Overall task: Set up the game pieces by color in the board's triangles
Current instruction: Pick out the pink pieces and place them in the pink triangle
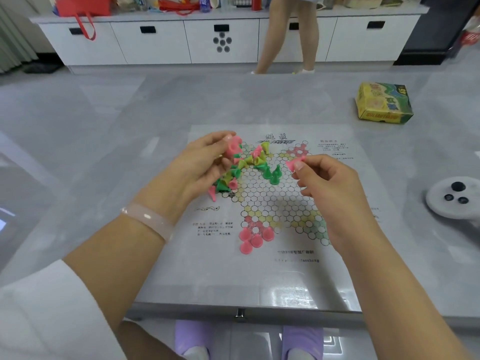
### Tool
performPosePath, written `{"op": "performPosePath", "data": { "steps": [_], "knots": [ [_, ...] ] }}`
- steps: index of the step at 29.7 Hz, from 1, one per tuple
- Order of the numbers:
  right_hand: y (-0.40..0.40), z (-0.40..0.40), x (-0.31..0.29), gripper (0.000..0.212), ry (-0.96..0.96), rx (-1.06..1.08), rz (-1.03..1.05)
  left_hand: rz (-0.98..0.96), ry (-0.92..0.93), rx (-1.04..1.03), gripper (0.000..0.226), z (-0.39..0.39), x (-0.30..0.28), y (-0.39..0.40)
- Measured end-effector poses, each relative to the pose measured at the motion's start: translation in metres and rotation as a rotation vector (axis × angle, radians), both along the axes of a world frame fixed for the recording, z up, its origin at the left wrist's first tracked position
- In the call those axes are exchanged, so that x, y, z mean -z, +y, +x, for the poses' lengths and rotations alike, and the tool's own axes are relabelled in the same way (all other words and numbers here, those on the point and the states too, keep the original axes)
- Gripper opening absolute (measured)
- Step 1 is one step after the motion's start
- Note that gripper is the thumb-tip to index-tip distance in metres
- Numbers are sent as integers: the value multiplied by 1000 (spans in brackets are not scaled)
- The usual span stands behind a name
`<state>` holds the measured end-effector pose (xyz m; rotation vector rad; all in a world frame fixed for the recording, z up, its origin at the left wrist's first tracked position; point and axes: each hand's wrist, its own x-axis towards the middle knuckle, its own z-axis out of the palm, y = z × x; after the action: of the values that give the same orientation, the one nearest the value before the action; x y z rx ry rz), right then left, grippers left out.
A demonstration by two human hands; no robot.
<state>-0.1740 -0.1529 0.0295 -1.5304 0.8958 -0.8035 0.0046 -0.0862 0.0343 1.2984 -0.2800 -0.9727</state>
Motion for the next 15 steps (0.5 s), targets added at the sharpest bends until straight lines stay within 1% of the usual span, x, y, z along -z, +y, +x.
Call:
{"op": "performPosePath", "data": {
  "steps": [1,2,3,5,8,10,12,15],
  "knots": [
    [0,0,0,6,1,0,2,-99,232,-45,11,0,1,6],
    [0,1,0,6,-1,0,4,-189,421,-73,11,0,4,13],
    [1,1,0,6,-3,0,7,-259,560,-87,13,-1,6,21],
    [1,2,1,7,-2,-2,6,-338,707,-83,23,-5,11,37],
    [4,4,2,9,7,-16,2,-350,752,-124,31,-9,16,57],
    [6,6,4,8,15,-22,0,-306,744,-141,38,-11,16,63],
    [7,6,5,6,26,-25,-7,-254,716,-169,29,-14,15,64],
    [8,5,7,5,38,-28,-12,-291,749,-185,23,-17,12,65]
  ]
}}
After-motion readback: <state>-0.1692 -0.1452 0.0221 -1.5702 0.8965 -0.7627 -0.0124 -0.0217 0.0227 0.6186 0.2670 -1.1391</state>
